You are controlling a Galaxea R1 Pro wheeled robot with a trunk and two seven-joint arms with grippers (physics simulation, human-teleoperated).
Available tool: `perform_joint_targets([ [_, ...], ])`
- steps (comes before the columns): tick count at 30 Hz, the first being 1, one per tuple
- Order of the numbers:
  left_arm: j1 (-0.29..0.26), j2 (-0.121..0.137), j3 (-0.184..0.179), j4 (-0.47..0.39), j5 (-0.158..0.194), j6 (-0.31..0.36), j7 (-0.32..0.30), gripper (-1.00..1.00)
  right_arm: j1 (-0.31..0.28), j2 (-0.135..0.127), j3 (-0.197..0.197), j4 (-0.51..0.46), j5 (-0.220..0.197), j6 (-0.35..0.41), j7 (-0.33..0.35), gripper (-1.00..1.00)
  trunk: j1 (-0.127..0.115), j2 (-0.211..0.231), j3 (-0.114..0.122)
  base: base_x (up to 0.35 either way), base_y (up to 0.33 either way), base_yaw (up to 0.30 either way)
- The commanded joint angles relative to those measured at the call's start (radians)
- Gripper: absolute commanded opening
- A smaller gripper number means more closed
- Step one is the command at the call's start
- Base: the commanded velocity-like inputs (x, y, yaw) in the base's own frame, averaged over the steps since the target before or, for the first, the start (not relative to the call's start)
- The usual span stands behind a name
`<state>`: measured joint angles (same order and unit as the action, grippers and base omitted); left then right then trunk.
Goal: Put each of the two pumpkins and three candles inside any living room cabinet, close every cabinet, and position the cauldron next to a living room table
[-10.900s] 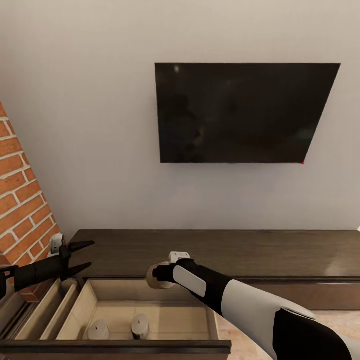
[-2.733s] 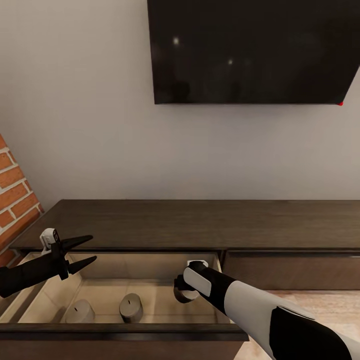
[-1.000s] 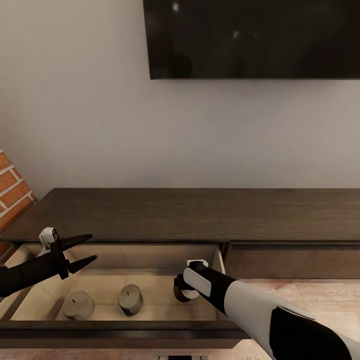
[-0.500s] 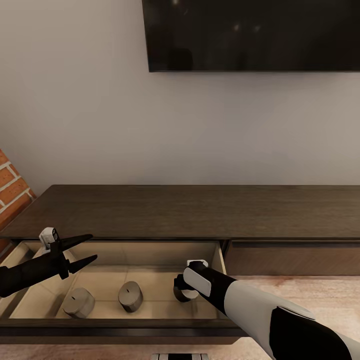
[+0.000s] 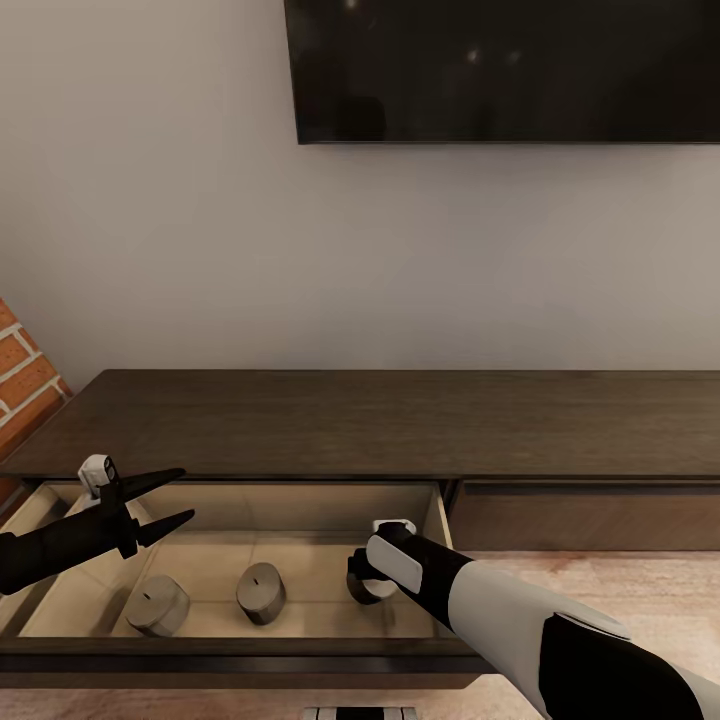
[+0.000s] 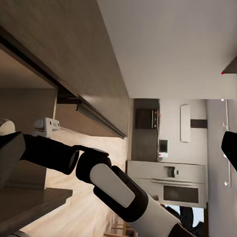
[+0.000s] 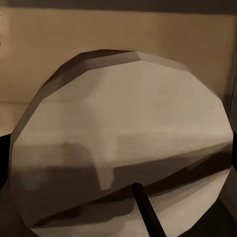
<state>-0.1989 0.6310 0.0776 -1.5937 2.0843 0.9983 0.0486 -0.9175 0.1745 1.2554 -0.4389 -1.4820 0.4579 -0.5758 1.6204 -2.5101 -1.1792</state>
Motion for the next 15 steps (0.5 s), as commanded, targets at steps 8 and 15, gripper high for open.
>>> perform_joint_targets([
  [8,0.0,0.0,0.001,0.0,0.006,0.003,0.005,1.0,-0.001,0.0,0.031,0.001,-0.008,0.001,0.083,1.0,0.0,0.0,-0.001,0.0,0.0,0.0],
  [15,0.0,0.0,0.001,0.0,0.006,0.003,0.005,1.0,-0.001,0.0,0.046,0.002,-0.007,-0.024,0.088,1.0,0.0,0.0,-0.001,0.0,0.0,0.0],
])
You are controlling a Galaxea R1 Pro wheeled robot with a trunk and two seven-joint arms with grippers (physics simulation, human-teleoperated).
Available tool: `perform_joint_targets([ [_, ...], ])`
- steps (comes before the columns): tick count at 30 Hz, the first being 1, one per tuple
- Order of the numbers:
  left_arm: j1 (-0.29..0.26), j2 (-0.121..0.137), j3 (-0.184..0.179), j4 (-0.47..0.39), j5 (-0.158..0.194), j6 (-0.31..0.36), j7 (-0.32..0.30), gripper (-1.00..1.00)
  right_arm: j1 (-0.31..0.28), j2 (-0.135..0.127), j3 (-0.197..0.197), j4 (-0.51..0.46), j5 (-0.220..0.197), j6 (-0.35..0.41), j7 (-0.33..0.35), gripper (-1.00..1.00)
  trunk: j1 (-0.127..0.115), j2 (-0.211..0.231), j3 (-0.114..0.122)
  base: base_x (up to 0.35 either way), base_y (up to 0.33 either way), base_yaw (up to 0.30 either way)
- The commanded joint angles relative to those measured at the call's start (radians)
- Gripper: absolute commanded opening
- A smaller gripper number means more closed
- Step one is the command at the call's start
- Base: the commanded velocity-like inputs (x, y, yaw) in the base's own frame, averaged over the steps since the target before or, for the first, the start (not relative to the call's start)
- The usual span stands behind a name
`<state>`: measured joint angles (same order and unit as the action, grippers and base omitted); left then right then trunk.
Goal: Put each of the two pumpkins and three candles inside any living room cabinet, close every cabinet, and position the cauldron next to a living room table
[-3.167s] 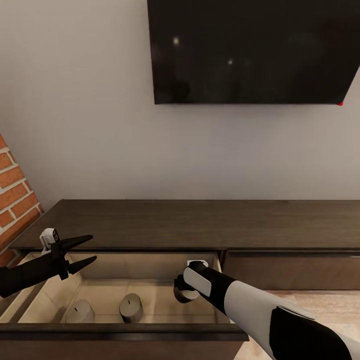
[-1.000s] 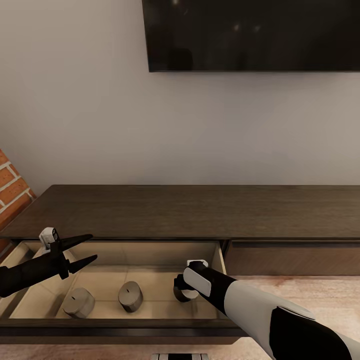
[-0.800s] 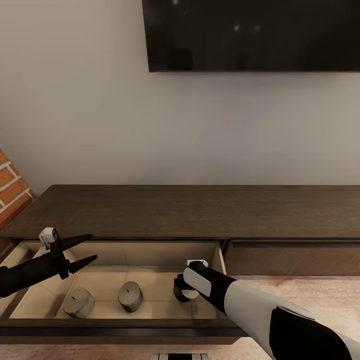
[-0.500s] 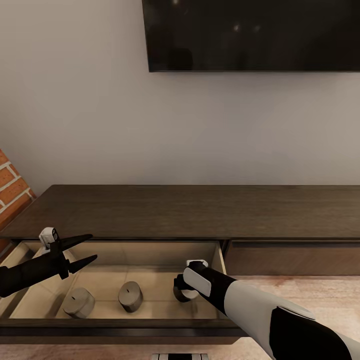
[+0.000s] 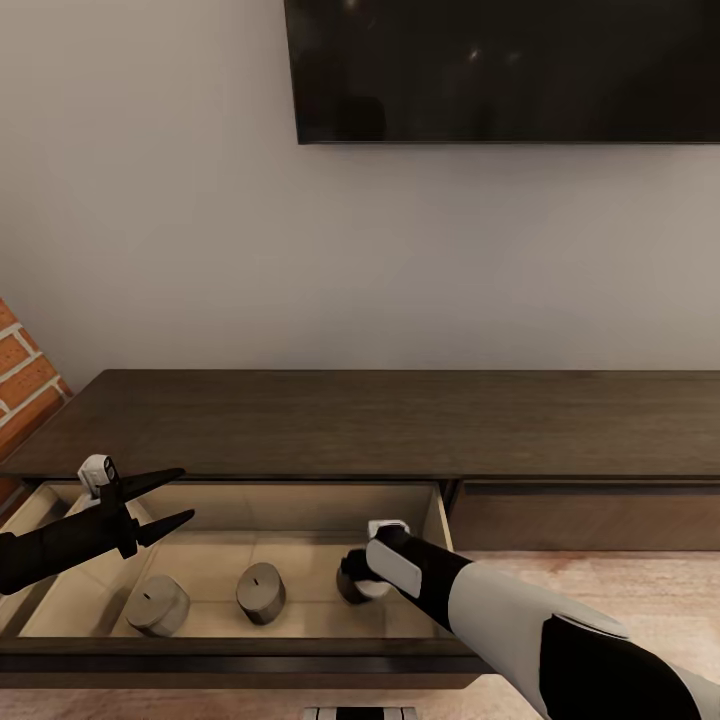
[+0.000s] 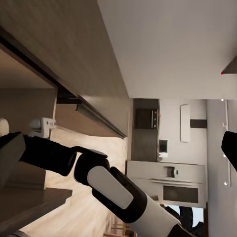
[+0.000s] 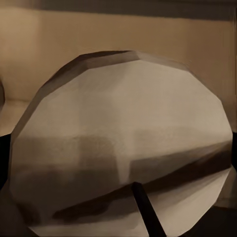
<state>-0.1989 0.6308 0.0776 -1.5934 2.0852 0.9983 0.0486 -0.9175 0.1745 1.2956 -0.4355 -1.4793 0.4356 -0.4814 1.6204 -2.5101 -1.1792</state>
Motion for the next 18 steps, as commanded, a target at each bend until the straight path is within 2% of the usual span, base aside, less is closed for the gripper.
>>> perform_joint_targets([
  [1,0.0,0.0,0.001,0.0,0.006,0.003,0.005,1.0,-0.001,0.0,0.017,-0.001,-0.009,-0.015,-0.006,1.0,0.0,0.0,-0.001,0.0,0.0,0.0],
  [4,0.0,0.0,0.001,0.0,0.006,0.003,0.005,1.0,-0.001,0.0,0.079,0.0,0.012,-0.073,-0.007,1.0,0.0,0.0,-0.001,0.0,0.0,0.0],
  [6,0.0,0.0,0.001,0.001,0.006,0.003,0.005,1.0,-0.001,0.0,0.104,0.007,0.024,-0.101,-0.007,1.0,0.0,0.0,-0.001,0.0,0.0,0.0],
  [18,0.0,0.0,0.001,0.0,0.006,0.003,0.005,1.0,-0.001,0.0,0.126,0.027,0.036,-0.153,0.004,1.0,0.0,0.0,-0.001,0.0,0.0,0.0],
])
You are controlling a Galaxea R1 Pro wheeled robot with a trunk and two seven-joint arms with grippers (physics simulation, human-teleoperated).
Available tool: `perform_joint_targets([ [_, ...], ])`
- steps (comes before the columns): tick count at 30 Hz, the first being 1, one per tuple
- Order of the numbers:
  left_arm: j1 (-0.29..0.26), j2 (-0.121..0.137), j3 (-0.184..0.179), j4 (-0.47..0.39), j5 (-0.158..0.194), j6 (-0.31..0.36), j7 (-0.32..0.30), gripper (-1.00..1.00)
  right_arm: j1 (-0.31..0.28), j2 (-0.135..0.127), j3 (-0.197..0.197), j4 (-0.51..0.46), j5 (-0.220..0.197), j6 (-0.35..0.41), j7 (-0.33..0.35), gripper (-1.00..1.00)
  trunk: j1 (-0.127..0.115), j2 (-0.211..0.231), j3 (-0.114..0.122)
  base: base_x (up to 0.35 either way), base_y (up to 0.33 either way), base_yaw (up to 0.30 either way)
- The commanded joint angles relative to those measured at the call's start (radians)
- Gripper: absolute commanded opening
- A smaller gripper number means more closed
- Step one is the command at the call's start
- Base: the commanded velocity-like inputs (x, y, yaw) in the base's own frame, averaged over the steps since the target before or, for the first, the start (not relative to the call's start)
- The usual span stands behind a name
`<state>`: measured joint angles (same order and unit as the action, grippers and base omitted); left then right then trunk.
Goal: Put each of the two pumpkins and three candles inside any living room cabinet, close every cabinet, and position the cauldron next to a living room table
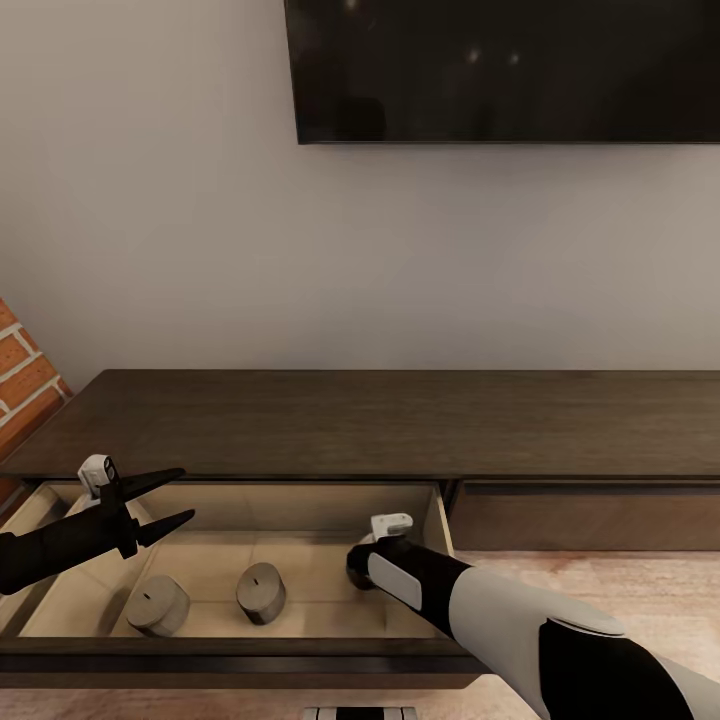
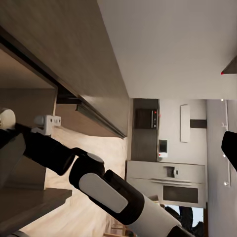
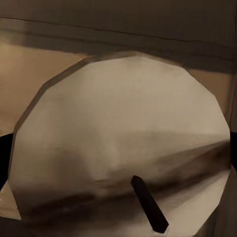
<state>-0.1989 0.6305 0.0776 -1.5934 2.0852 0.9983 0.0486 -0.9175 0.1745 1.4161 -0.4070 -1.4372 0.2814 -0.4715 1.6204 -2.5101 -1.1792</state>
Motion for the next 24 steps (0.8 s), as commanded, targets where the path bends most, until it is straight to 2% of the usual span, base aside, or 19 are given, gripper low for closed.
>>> perform_joint_targets([
  [1,-0.001,0.0,0.001,0.0,0.006,0.003,0.005,1.0,-0.001,0.0,0.007,-0.001,-0.006,-0.017,-0.005,1.0,0.0,0.0,-0.001,0.0,0.0,0.0],
  [4,-0.001,0.0,0.001,0.0,0.006,0.003,0.005,1.0,-0.001,0.0,0.021,-0.001,0.007,-0.055,-0.001,1.0,0.0,0.0,-0.001,0.0,0.0,0.0],
  [8,-0.001,0.0,0.001,0.0,0.006,0.003,0.005,1.0,-0.001,0.0,0.036,0.0,0.014,-0.058,0.015,1.0,0.0,0.0,-0.001,0.0,0.0,0.0],
  [9,-0.001,0.0,0.001,0.0,0.006,0.003,0.005,1.0,-0.001,0.0,0.036,0.002,0.01,-0.041,0.018,1.0,0.0,0.0,-0.001,0.0,0.0,0.0],
  [11,-0.001,0.0,0.001,0.0,0.006,0.003,0.005,1.0,-0.001,0.0,0.031,0.005,-0.005,0.055,0.02,1.0,0.0,0.0,-0.001,0.0,0.0,0.0],
  [12,-0.001,0.0,0.001,0.0,0.006,0.003,0.005,1.0,-0.001,0.0,0.024,0.006,-0.023,0.11,0.02,1.0,0.0,0.0,-0.001,0.0,0.0,0.0],
  [14,-0.001,0.0,0.001,0.0,0.006,0.003,0.005,1.0,-0.001,0.0,0.011,0.008,-0.078,0.162,0.021,1.0,0.0,0.0,-0.001,0.0,0.0,0.0],
  [18,-0.001,0.0,0.001,0.0,0.007,0.003,0.005,1.0,-0.001,0.0,0.005,0.009,-0.107,0.173,0.021,1.0,0.0,0.0,-0.001,0.0,0.0,0.0],
  [24,-0.001,0.0,0.001,0.0,0.007,0.003,0.005,1.0,-0.001,0.0,0.004,0.01,-0.11,0.171,0.021,1.0,0.0,0.0,-0.001,0.0,0.0,0.0],
])
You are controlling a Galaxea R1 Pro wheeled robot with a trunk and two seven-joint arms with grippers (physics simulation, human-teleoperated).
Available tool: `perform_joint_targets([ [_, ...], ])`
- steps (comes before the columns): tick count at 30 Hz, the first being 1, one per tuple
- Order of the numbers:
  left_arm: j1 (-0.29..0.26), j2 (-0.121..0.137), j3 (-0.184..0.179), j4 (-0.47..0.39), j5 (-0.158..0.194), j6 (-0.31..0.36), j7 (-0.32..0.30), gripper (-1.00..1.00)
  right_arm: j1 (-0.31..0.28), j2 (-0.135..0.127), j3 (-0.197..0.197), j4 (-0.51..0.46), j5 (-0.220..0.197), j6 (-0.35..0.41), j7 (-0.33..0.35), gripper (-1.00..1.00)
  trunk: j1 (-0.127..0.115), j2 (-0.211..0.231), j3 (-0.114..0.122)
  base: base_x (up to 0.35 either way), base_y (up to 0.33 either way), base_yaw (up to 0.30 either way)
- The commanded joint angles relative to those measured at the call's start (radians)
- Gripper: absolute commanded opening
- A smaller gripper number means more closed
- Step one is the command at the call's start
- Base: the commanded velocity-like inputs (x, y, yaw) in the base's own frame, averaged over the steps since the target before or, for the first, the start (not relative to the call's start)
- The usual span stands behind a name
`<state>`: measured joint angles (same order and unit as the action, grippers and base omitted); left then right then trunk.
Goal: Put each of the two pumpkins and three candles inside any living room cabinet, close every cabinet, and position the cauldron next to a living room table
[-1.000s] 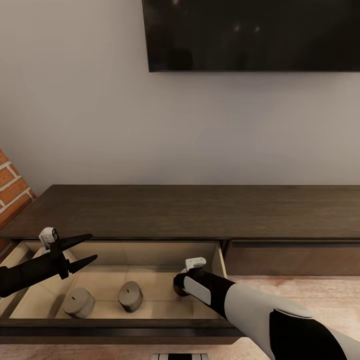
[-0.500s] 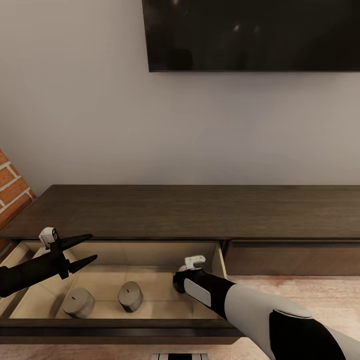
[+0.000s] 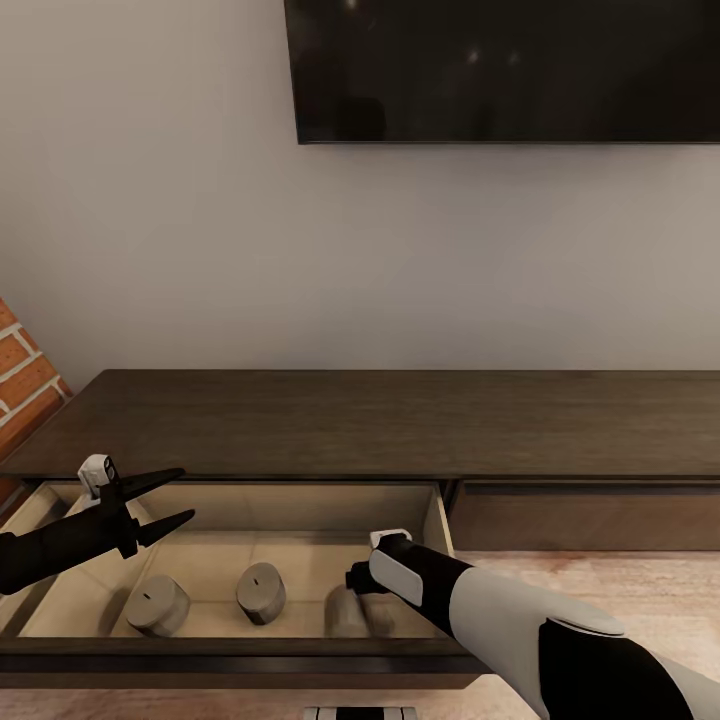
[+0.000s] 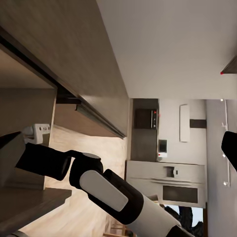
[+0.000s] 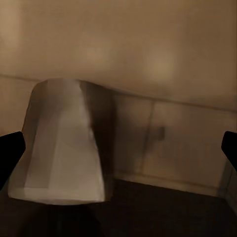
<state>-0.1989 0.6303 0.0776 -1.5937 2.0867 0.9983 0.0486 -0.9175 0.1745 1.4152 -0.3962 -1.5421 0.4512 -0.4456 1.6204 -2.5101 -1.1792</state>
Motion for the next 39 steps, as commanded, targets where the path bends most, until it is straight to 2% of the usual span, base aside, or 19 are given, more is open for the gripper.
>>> perform_joint_targets([
  [1,-0.001,0.0,0.001,0.0,0.006,0.004,0.005,1.0,-0.001,0.0,0.005,-0.001,-0.006,0.001,-0.005,1.0,0.0,0.0,-0.001,0.0,0.0,0.0],
  [3,-0.001,0.0,0.001,0.0,0.006,0.003,0.005,1.0,-0.001,0.0,0.005,-0.001,-0.006,-0.002,-0.005,1.0,0.0,0.0,-0.001,0.0,0.0,0.0],
  [18,-0.001,0.0,0.001,0.01,0.007,0.003,0.005,1.0,-0.001,0.0,0.005,-0.002,-0.004,-0.015,-0.004,1.0,-0.007,0.003,0.057,-0.001,0.0,0.0],
  [31,-0.001,0.0,0.001,0.011,0.007,0.003,0.005,1.0,-0.001,0.0,0.005,-0.003,-0.004,-0.022,-0.004,1.0,-0.013,0.006,0.107,-0.142,0.007,0.0],
  [39,-0.001,0.0,-0.001,0.008,0.007,0.003,0.005,1.0,-0.001,0.0,0.005,-0.003,-0.004,-0.044,-0.004,1.0,-0.016,0.008,0.138,-0.021,0.0,0.0],
])
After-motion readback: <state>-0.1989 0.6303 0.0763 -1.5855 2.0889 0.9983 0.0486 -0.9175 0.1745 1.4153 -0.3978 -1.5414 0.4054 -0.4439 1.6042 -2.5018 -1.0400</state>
